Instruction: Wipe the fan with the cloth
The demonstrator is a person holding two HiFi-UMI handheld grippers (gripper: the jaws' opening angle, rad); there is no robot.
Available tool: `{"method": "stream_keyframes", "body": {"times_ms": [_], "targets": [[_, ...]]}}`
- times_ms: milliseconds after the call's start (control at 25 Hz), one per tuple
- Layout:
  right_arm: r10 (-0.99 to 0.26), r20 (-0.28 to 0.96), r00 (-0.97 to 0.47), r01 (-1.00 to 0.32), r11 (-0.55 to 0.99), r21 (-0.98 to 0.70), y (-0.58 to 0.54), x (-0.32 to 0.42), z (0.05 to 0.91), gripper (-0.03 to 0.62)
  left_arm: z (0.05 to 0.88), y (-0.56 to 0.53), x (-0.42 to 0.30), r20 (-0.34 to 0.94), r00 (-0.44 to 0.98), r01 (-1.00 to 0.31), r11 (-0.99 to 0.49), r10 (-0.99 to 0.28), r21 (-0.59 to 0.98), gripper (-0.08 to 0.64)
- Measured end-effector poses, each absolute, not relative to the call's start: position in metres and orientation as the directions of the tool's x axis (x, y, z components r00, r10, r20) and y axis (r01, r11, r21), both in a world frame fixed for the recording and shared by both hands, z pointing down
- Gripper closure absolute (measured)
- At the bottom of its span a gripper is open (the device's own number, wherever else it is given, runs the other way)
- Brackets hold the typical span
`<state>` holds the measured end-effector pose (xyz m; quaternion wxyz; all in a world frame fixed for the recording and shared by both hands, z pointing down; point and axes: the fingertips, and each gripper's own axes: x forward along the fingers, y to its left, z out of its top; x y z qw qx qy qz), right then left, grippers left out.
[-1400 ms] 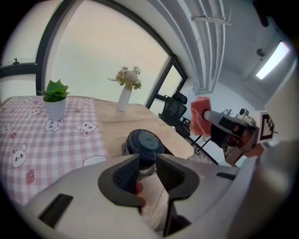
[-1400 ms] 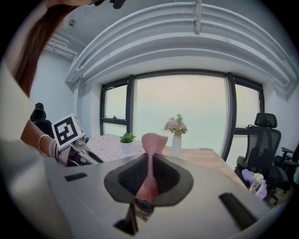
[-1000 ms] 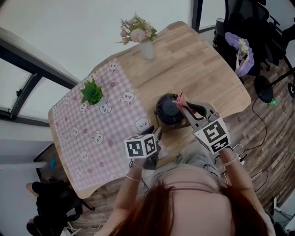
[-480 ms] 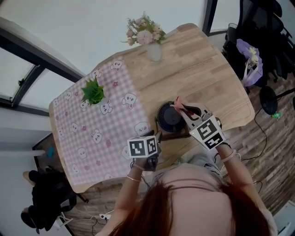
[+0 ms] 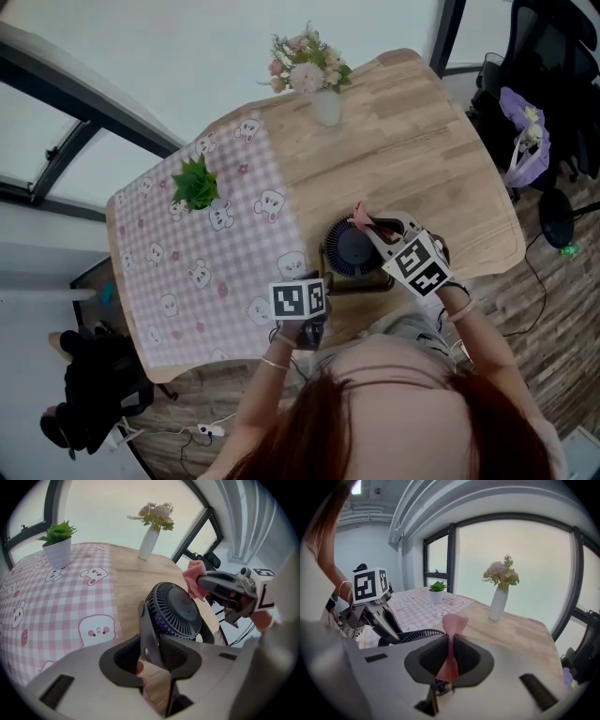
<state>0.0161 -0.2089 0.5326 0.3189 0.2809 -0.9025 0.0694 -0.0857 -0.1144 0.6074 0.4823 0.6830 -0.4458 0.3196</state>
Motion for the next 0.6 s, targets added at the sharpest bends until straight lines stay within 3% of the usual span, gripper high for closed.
{"method": "stream_keyframes", "body": {"times_ms": [600], "targets": [[-0.404, 0.662, -0.631, -0.504, 0.862, 0.046, -0.218, 0.006, 0.564, 0.563, 0.621, -0.119, -0.084, 0.891, 0.354, -0.935, -0.089, -0.284, 0.343, 0.486]]}}
